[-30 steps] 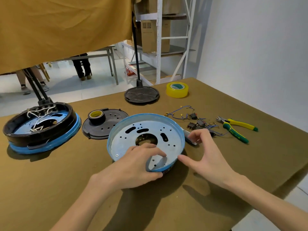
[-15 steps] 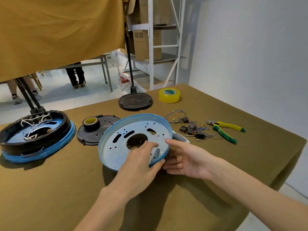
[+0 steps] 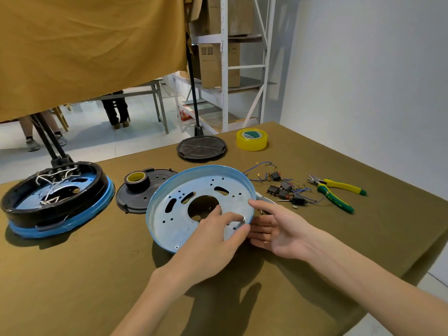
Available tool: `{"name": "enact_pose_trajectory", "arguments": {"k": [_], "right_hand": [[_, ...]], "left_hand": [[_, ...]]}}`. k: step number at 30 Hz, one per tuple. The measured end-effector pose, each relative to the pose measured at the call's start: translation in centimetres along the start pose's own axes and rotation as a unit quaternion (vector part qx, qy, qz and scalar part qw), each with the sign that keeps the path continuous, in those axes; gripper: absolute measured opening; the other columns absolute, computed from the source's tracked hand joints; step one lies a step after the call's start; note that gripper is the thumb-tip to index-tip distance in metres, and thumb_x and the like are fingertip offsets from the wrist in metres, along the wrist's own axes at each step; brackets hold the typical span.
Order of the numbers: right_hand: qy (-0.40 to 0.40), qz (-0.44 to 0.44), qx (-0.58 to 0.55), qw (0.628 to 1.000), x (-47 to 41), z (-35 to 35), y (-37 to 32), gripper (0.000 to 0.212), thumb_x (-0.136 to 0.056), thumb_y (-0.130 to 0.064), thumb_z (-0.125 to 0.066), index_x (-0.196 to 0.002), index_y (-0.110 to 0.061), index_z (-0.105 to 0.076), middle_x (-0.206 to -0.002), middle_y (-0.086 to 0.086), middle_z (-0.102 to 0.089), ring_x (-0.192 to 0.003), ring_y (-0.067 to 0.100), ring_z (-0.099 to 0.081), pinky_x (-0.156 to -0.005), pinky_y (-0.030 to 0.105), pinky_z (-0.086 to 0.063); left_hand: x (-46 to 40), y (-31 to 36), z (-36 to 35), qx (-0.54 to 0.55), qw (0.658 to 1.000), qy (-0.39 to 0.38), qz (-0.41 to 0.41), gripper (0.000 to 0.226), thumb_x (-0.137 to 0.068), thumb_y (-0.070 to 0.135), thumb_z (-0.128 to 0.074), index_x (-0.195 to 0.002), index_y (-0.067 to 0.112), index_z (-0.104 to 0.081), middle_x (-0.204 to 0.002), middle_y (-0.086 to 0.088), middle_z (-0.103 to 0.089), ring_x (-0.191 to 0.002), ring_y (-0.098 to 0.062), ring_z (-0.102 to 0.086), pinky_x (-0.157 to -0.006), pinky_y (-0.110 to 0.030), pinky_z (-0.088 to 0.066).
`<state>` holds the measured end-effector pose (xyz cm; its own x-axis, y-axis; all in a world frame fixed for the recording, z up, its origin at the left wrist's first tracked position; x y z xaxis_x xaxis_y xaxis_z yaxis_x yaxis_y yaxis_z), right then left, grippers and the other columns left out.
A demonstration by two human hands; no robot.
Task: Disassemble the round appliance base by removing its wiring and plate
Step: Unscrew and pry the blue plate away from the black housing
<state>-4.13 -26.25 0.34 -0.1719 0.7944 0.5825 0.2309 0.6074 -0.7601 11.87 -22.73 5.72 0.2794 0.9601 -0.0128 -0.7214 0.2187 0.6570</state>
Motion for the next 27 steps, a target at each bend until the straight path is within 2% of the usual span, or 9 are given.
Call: {"name": "enact_pose_trajectory", "arguments": {"k": [3,6,9,11,13,15,18,21,27], "right_hand": [[0.006,0.001,-0.016,1.000,-0.5,0.1,0.0,0.083,-0.053,-0.033,-0.095,-0.123,0.003,-0.066,-0.121,0.022,-0.069,-0.113,0.035,-0.066,-0.094,0.043,-0.055],[0.004,0.003,-0.014,1.000,-0.8,0.2,-0.1,0.082,-0.055,-0.033,-0.095,-0.123,0.003,-0.066,-0.120,0.021,-0.069,-0.112,0.034,-0.066,-0.096,0.043,-0.055],[-0.014,-0.002,0.008,1.000,-0.7,0.4,-0.2,0.085,-0.054,-0.033,-0.098,-0.125,0.002,-0.066,-0.118,0.024,-0.071,-0.110,0.037,-0.069,-0.100,0.046,-0.055],[-0.025,-0.009,0.027,0.999,-0.5,0.6,-0.3,0.090,-0.050,-0.035,-0.101,-0.126,-0.002,-0.066,-0.113,0.028,-0.072,-0.104,0.040,-0.072,-0.098,0.049,-0.057],[-0.032,-0.018,0.034,0.999,-0.4,0.7,-0.3,0.095,-0.049,-0.037,-0.102,-0.129,-0.005,-0.063,-0.113,0.031,-0.070,-0.103,0.043,-0.072,-0.097,0.053,-0.057],[-0.036,-0.021,0.037,0.998,-0.4,0.7,-0.4,0.097,-0.050,-0.038,-0.102,-0.132,-0.007,-0.061,-0.115,0.032,-0.069,-0.104,0.045,-0.071,-0.095,0.054,-0.057],[-0.039,-0.026,0.034,0.998,-0.4,0.8,-0.4,0.096,-0.052,-0.035,-0.102,-0.134,-0.007,-0.060,-0.116,0.034,-0.068,-0.105,0.047,-0.070,-0.093,0.054,-0.058],[-0.047,-0.032,0.034,0.998,-0.4,0.7,-0.5,0.095,-0.053,-0.032,-0.102,-0.135,-0.007,-0.061,-0.118,0.035,-0.066,-0.107,0.048,-0.069,-0.094,0.055,-0.057],[-0.059,-0.033,0.036,0.997,-0.6,0.9,-0.4,0.097,-0.051,-0.029,-0.102,-0.135,-0.005,-0.060,-0.121,0.035,-0.066,-0.110,0.046,-0.068,-0.099,0.053,-0.055]], "left_hand": [[0.0,0.2,-0.1,-0.013,1.000,-0.019,0.000,0.040,-0.105,0.056,-0.040,-0.142,0.047,-0.051,-0.168,0.004,-0.022,-0.156,-0.013,-0.014,-0.114,-0.028,-0.023],[-0.1,0.1,-0.3,-0.035,0.999,-0.020,0.001,0.042,-0.106,0.055,-0.035,-0.145,0.049,-0.046,-0.167,0.006,-0.018,-0.154,-0.012,-0.016,-0.110,-0.023,-0.020],[-0.3,-0.5,-0.8,-0.079,0.996,-0.041,0.005,0.044,-0.105,0.059,-0.033,-0.148,0.052,-0.040,-0.167,0.008,-0.015,-0.154,-0.018,-0.020,-0.116,-0.031,-0.027],[-0.5,-1.0,-0.9,-0.124,0.991,-0.044,0.002,0.041,-0.109,0.051,-0.026,-0.147,0.051,-0.039,-0.163,0.001,-0.021,-0.147,-0.023,-0.026,-0.112,-0.035,-0.032],[-1.0,-1.1,-0.4,-0.181,0.983,-0.012,-0.012,0.039,-0.110,0.043,-0.025,-0.144,0.049,-0.044,-0.154,-0.001,-0.031,-0.139,-0.023,-0.025,-0.110,-0.038,-0.030],[-1.8,-0.8,0.4,-0.195,0.980,0.020,-0.027,0.034,-0.109,0.044,-0.032,-0.135,0.050,-0.052,-0.141,0.006,-0.040,-0.131,-0.019,-0.027,-0.106,-0.037,-0.026],[-3.2,0.0,1.0,-0.168,0.985,0.016,-0.047,0.024,-0.104,0.043,-0.052,-0.122,0.053,-0.064,-0.124,0.012,-0.049,-0.120,-0.017,-0.038,-0.095,-0.033,-0.021],[-3.9,1.0,1.4,-0.165,0.983,0.022,-0.076,0.020,-0.098,0.041,-0.064,-0.115,0.047,-0.072,-0.119,0.013,-0.060,-0.115,-0.014,-0.047,-0.098,-0.037,-0.027],[-4.5,1.8,1.8,-0.176,0.977,0.067,-0.104,0.010,-0.095,0.040,-0.069,-0.094,0.039,-0.079,-0.098,0.017,-0.069,-0.101,-0.010,-0.053,-0.097,-0.038,-0.034]]}}
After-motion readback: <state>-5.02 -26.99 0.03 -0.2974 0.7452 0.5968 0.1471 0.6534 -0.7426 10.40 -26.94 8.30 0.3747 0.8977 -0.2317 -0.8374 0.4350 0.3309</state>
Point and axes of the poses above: each hand's wrist, its own x-axis away from the middle knuckle, its own z-axis out of the back of the hand, y = z × x, the point moved 7 cm from there along -x, towards the middle knuckle
